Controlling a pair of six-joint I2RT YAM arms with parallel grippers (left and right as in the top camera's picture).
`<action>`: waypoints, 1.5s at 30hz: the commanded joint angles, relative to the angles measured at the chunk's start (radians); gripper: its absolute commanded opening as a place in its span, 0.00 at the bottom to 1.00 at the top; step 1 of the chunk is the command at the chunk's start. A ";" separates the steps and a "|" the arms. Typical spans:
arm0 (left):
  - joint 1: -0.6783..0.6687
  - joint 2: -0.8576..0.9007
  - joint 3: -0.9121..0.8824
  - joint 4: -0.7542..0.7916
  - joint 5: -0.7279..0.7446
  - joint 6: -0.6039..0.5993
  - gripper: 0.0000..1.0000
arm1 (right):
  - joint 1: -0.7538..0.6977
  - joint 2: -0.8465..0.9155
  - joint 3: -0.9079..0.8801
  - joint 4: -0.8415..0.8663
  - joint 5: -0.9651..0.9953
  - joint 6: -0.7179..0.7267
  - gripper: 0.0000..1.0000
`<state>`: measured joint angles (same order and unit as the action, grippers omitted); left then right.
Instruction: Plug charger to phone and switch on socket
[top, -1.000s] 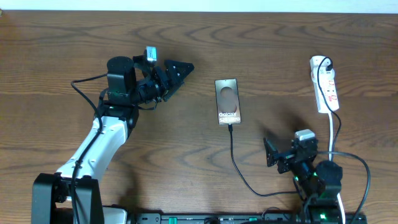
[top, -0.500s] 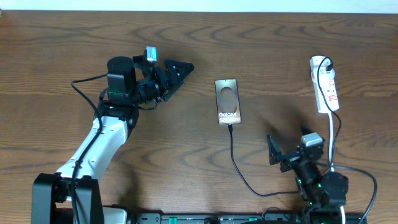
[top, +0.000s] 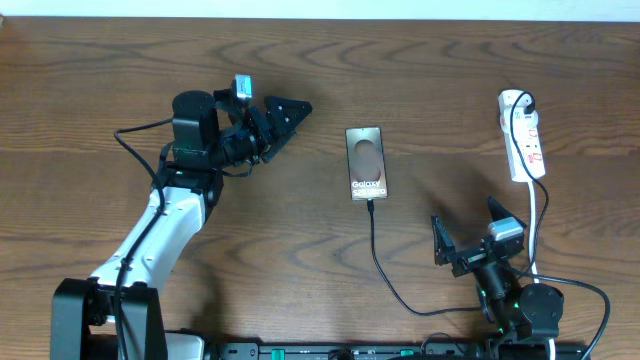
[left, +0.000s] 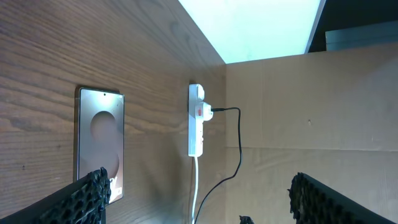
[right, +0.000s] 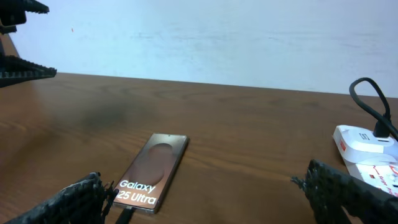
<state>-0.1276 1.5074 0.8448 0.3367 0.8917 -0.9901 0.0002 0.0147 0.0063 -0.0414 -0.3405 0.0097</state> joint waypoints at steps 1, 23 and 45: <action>0.004 -0.017 0.013 0.000 0.005 0.014 0.93 | 0.008 -0.008 -0.001 -0.005 -0.003 -0.011 0.99; 0.004 -0.017 0.013 0.000 0.005 0.014 0.93 | 0.008 -0.008 -0.001 -0.005 -0.003 -0.011 0.99; 0.005 -0.239 0.003 -0.027 -0.040 0.010 0.93 | 0.008 -0.008 -0.001 -0.005 -0.003 -0.011 0.99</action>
<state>-0.1276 1.3499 0.8444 0.3210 0.8909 -0.9901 0.0002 0.0147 0.0063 -0.0414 -0.3408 0.0101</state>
